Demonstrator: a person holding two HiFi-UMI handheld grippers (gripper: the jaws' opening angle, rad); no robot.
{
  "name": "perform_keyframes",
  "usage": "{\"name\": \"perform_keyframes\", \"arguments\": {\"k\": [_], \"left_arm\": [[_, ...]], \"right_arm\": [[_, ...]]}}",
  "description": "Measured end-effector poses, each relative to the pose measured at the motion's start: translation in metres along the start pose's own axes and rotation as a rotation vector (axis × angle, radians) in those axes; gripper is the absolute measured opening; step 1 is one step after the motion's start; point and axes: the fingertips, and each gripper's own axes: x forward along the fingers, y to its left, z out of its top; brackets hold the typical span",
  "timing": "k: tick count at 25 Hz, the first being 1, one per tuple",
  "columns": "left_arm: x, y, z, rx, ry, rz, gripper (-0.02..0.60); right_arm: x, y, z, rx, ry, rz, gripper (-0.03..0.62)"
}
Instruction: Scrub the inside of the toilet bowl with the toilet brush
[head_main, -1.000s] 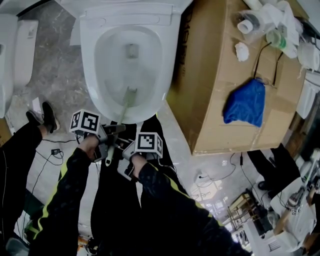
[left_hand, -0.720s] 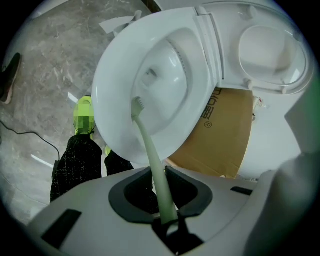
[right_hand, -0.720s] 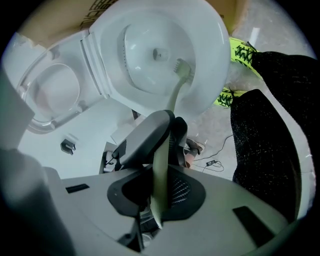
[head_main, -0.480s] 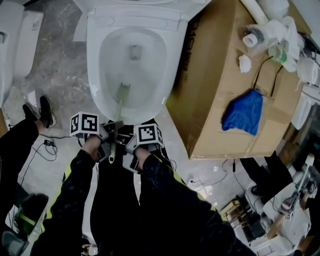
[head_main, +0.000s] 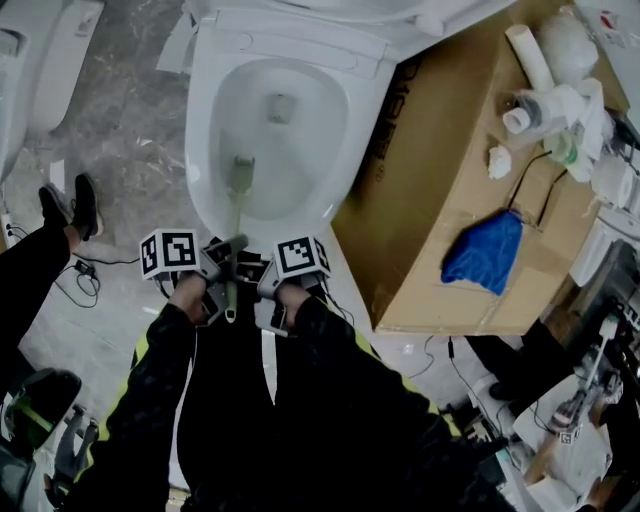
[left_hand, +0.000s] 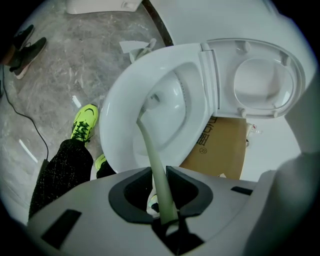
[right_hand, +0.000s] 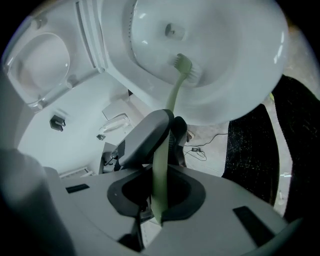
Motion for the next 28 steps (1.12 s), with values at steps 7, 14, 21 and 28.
{"name": "perform_keyframes", "arguments": {"k": [7, 14, 21, 28], "left_arm": [[-0.003, -0.010, 0.029, 0.005, -0.119, -0.028, 0.084], [-0.005, -0.018, 0.051, 0.032, -0.168, -0.056, 0.084], [-0.002, -0.033, 0.079, 0.071, -0.203, -0.076, 0.084], [0.006, -0.045, 0.104, 0.105, -0.205, -0.080, 0.084]], "right_arm": [[0.004, 0.014, 0.018, -0.101, 0.051, -0.045, 0.052], [0.010, 0.026, 0.035, -0.165, 0.056, -0.052, 0.052], [0.011, 0.044, 0.058, -0.226, 0.055, -0.042, 0.052], [0.012, 0.057, 0.084, -0.249, 0.023, -0.026, 0.052]]}}
